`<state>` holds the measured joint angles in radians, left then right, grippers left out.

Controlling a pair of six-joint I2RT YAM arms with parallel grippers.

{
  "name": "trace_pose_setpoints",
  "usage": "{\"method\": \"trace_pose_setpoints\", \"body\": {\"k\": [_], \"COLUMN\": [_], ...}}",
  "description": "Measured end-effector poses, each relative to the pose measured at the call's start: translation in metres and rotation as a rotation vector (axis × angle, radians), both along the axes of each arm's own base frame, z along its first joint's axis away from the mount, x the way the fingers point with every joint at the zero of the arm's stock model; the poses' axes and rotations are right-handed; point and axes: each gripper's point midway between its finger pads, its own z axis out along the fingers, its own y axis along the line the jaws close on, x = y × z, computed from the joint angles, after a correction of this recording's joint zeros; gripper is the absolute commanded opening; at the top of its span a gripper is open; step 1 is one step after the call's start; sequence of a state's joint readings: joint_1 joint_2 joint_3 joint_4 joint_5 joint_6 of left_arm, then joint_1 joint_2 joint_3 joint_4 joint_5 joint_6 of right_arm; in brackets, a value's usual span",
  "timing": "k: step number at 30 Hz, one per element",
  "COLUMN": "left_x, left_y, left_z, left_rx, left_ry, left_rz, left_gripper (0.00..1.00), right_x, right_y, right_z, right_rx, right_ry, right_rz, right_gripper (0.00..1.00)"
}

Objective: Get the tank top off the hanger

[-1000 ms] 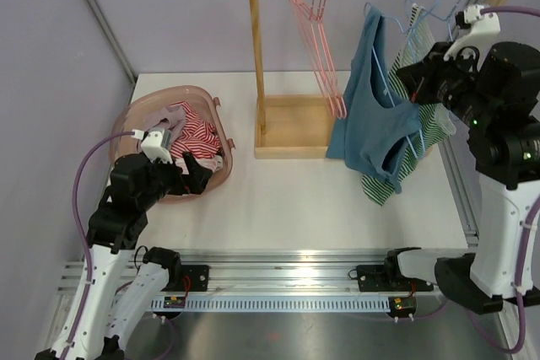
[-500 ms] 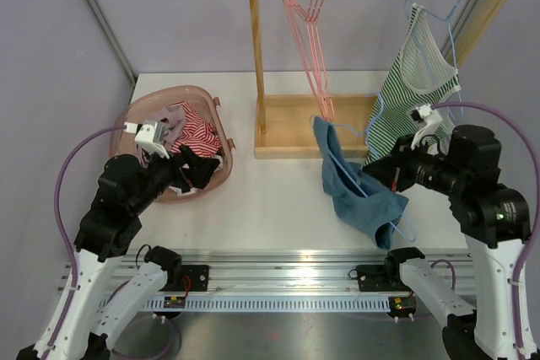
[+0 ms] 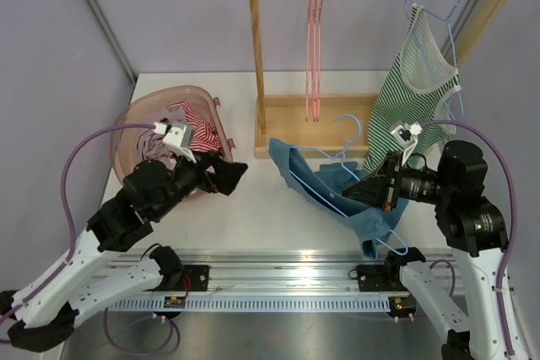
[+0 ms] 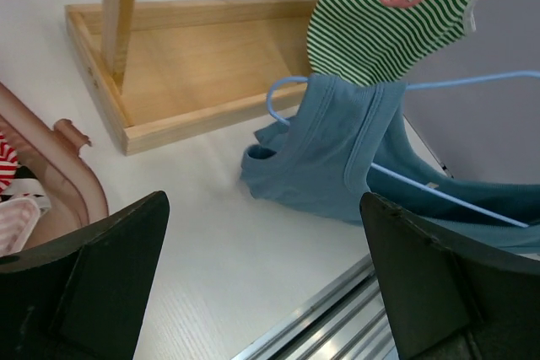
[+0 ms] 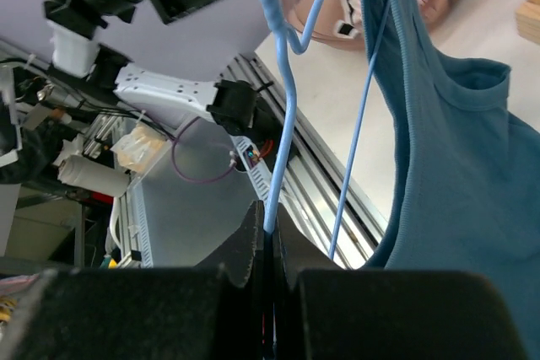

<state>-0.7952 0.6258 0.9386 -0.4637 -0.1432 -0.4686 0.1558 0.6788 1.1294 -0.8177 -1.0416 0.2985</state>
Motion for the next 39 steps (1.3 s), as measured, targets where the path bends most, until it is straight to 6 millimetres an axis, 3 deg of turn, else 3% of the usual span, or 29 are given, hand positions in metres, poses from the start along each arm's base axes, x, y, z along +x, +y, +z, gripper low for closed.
{"method": "trace_pose_setpoints", "body": {"k": [9,13,16,19,20,26,27,33,39], "left_x": [-0.012,-0.011,-0.004,0.006,0.008,0.016,0.018,0.028,0.047], "left_y": [-0.072,-0.092,-0.099,-0.102,-0.103,-0.096,-0.093,-0.066,-0.015], "left_z": [-0.004,-0.002,0.002,0.004,0.003,0.0,0.001,0.012,0.017], "left_rx": [0.167,0.218,0.239,0.258,0.264,0.291,0.291,0.258,0.197], "left_ry": [-0.043,-0.077,-0.091,-0.104,-0.106,-0.114,-0.115,-0.117,-0.075], "left_rz": [-0.094,-0.09,-0.056,-0.014,-0.002,0.065,0.084,0.226,0.403], "left_gripper": [0.99,0.98,0.86,0.62,0.49,0.15,0.0,0.0,0.0], "right_x": [-0.01,-0.013,-0.017,-0.021,-0.023,-0.025,-0.025,-0.025,-0.033], "right_y": [0.004,0.004,0.004,0.003,0.003,0.003,0.003,0.002,0.005], "right_z": [0.025,0.03,0.033,0.035,0.035,0.036,0.036,0.036,0.031], "right_rx": [0.057,0.061,0.063,0.065,0.065,0.065,0.064,0.061,0.048], "right_ry": [-0.053,-0.067,-0.072,-0.086,-0.091,-0.104,-0.104,-0.115,-0.117], "right_rz": [0.054,0.062,0.066,0.068,0.068,0.068,0.068,0.07,0.115], "right_gripper": [0.0,0.0,0.0,0.0,0.0,0.0,0.0,0.0,0.0]}}
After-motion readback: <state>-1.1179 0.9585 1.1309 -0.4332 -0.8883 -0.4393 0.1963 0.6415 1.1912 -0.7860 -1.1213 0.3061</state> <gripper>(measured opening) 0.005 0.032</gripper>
